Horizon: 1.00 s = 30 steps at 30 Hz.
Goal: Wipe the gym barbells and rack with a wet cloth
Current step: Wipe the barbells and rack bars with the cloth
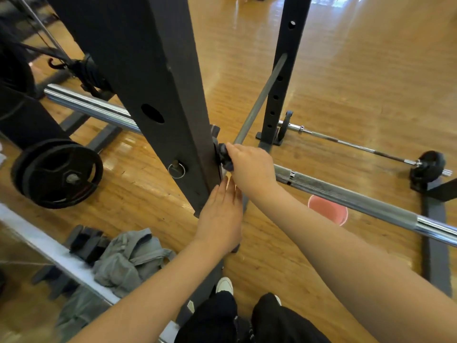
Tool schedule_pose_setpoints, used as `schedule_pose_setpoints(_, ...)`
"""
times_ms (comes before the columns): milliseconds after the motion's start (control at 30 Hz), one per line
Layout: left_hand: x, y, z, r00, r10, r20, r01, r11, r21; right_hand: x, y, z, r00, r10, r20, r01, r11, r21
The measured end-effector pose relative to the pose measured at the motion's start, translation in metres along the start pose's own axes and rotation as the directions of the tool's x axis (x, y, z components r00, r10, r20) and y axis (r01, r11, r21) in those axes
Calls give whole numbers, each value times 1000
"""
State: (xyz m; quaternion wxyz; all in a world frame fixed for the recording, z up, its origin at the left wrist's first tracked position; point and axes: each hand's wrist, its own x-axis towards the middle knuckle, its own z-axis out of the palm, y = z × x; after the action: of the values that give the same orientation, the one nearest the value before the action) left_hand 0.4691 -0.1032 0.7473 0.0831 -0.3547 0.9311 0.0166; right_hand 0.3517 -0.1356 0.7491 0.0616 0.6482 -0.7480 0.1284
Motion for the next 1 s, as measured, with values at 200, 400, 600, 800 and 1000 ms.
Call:
schedule_pose_setpoints(200,12,-15,-7,976,101,-191,-96,995,36,-41,36,-4,991,38,-130,-30,997,67)
schedule_pose_setpoints(400,22,-12,-13,978,139,-156,-133,990,43,-61,41,-17,995,31,94,-28,999,-30)
schedule_pose_setpoints(600,18,-21,-9,978,95,-183,-93,995,23,-45,24,-3,992,76,-100,-85,992,-90)
schedule_pose_setpoints(800,20,-17,-8,983,25,-182,-29,999,-18,-19,8,11,979,-45,-200,54,998,41)
schedule_pose_setpoints(1000,29,-18,-5,968,63,-242,-69,998,-13,-79,60,-5,954,67,-294,-56,997,46)
